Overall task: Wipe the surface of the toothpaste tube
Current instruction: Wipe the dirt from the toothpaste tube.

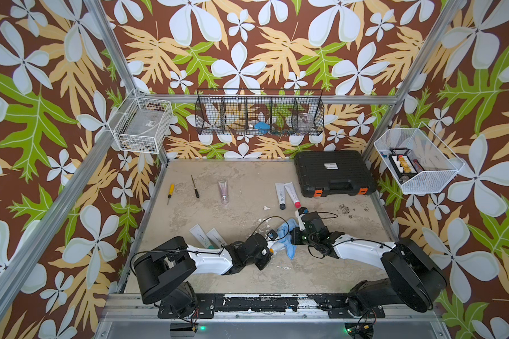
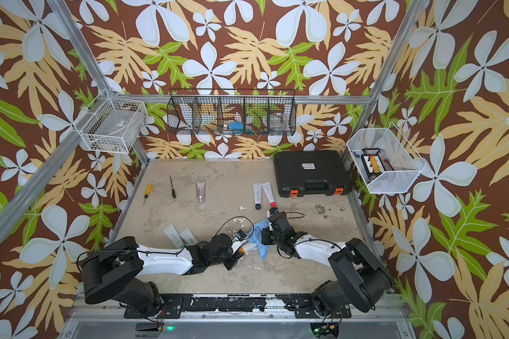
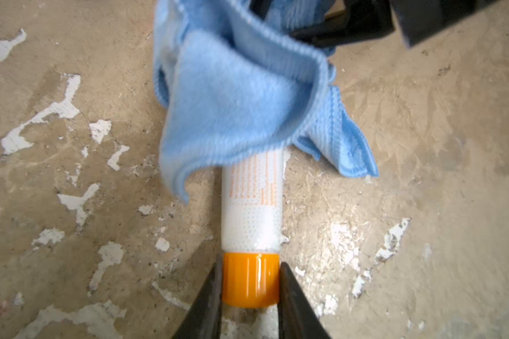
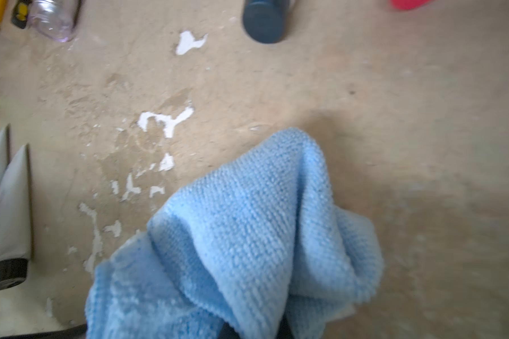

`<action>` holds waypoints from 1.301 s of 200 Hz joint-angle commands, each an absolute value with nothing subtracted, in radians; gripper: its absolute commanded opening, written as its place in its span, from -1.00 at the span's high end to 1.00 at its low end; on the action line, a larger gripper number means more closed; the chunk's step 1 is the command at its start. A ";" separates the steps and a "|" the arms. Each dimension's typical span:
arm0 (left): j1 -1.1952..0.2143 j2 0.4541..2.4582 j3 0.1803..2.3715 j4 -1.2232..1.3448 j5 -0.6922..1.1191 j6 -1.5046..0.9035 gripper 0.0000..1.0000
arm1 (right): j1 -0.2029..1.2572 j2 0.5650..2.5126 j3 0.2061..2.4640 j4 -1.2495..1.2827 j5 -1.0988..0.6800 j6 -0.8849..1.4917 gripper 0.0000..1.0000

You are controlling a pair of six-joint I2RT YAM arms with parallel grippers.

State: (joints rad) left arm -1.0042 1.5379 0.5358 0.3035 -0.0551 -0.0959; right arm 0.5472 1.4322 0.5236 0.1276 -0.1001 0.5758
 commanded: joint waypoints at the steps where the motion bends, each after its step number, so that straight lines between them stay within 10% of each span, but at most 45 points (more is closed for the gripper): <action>1: -1.001 1.534 0.535 0.312 -0.078 -0.090 0.58 | 0.501 1.421 0.508 -0.015 -0.060 0.530 1.00; 260: -1.001 1.537 0.536 0.316 -0.074 -0.092 0.58 | 0.815 1.493 0.581 0.071 -0.160 0.719 1.00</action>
